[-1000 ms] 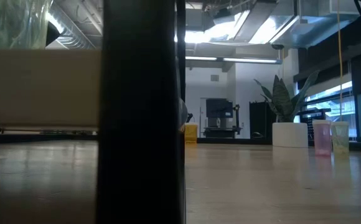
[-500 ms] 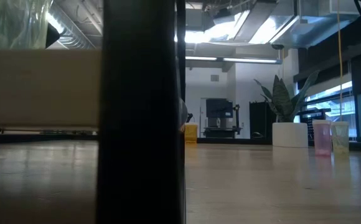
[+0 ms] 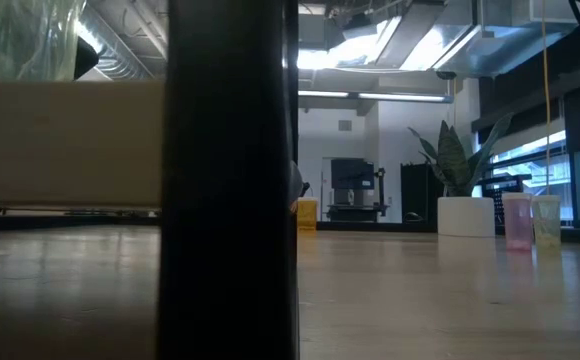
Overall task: Pick and place medicine bottles onto shelf by color
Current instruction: Put the top blue pill bottle on the shelf aligned with the other blue pill bottle
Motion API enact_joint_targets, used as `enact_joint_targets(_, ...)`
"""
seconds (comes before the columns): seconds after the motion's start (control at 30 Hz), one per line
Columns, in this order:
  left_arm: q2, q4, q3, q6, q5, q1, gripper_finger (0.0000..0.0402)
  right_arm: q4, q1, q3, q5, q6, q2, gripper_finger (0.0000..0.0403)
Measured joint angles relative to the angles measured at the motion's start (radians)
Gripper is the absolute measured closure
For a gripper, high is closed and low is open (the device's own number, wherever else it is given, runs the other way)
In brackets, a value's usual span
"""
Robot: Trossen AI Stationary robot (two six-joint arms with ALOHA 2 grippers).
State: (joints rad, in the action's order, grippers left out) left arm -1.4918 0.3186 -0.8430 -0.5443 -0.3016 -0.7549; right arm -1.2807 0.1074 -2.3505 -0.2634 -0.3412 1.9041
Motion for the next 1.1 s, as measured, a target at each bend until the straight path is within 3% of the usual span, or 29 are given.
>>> enact_joint_targets(0.2, -0.003, 0.067, -0.033, -0.002, 0.015, -0.001, 0.0305, 0.003, 0.0, 0.0, 0.0, 0.0, 0.0, 0.0205)
enact_joint_targets(1.1, -0.003, 0.038, -0.033, 0.004, 0.021, -0.001, 0.0305, 0.005, 0.0, 0.0, 0.0, 0.0, 0.0, 0.0205)
